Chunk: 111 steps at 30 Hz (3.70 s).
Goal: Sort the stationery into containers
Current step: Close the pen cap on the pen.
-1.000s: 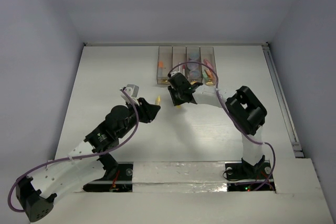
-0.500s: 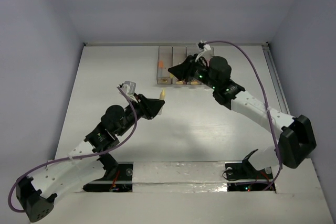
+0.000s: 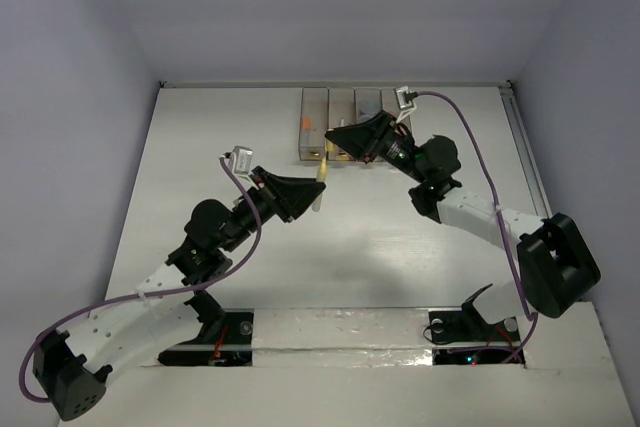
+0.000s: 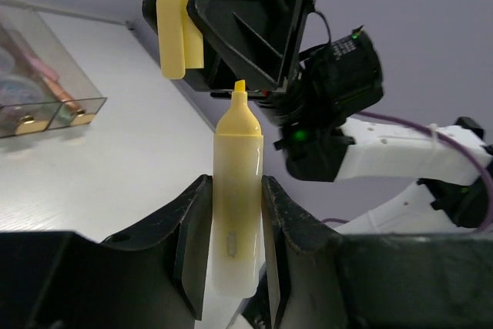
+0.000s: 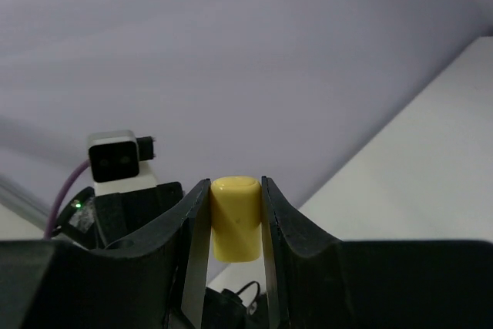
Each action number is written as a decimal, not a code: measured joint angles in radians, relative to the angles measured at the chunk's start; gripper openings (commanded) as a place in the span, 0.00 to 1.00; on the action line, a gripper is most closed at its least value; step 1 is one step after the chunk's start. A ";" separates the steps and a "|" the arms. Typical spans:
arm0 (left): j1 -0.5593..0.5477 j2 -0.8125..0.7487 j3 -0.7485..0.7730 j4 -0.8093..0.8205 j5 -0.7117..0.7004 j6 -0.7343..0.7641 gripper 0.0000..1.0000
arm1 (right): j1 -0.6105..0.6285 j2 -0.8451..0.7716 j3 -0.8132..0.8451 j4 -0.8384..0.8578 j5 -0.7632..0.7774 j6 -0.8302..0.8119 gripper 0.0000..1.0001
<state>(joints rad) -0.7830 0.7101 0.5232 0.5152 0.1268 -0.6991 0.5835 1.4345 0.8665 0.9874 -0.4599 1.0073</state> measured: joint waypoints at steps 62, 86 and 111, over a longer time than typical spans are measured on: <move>0.078 0.117 -0.057 0.266 0.161 -0.178 0.00 | 0.000 0.079 -0.019 0.303 -0.083 0.239 0.00; 0.090 0.144 -0.075 0.336 0.150 -0.198 0.00 | 0.000 0.083 -0.031 0.308 -0.074 0.243 0.00; 0.099 0.177 -0.103 0.400 0.135 -0.214 0.00 | 0.026 0.111 -0.065 0.334 -0.012 0.279 0.00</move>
<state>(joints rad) -0.6838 0.8875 0.4202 0.9154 0.2615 -0.9134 0.6094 1.5455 0.8013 1.3216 -0.4717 1.2865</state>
